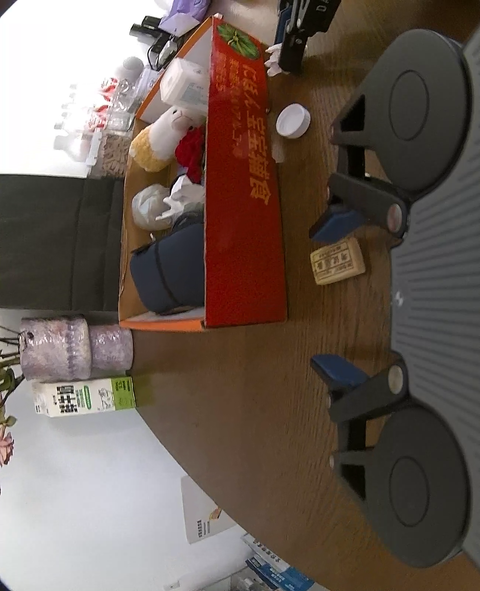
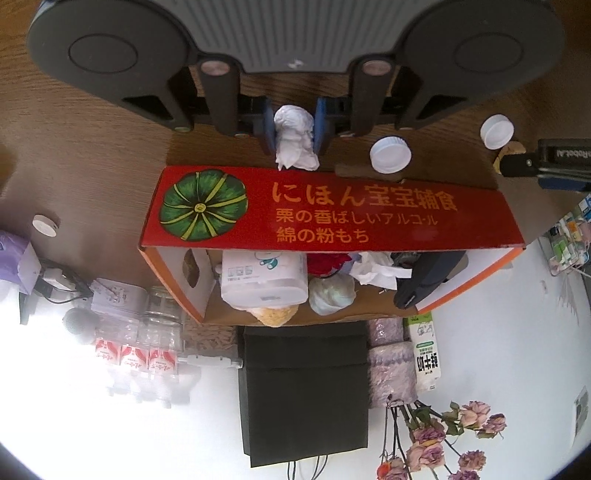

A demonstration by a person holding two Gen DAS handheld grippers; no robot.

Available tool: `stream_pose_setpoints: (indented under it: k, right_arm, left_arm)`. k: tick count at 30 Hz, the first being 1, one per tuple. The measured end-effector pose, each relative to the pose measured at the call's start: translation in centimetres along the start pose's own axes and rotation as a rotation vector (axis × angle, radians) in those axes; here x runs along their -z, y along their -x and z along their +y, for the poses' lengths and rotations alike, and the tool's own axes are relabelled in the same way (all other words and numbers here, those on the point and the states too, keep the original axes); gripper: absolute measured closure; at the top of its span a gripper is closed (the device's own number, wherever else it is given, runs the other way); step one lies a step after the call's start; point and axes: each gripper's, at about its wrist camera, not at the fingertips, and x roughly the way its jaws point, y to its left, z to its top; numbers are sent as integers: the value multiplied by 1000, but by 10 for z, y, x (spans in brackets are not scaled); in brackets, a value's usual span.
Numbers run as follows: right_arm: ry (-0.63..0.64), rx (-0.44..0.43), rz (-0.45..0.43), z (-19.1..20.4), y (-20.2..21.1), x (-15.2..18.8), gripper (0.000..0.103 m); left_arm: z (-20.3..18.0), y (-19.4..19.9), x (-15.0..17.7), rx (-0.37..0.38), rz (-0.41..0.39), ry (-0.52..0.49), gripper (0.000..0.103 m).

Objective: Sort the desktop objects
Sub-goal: 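Grasp the crumpled white tissue with the right gripper while the left grasps the beige block, then carry the white tissue and beige block over the cardboard box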

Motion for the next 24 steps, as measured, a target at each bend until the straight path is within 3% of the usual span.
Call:
stream_pose_setpoints:
  k: [9, 11, 24]
  right_arm:
    - [2, -10, -12, 0, 5, 2, 83]
    - [0, -10, -14, 0, 6, 2, 83]
    - [19, -12, -15, 4, 7, 7, 83]
  left_arm:
    - [-7, -2, 3, 31, 27, -14, 67]
    - [-8, -1, 4, 45, 24, -14, 81]
    - [-3, 8, 8, 21, -3, -6, 82]
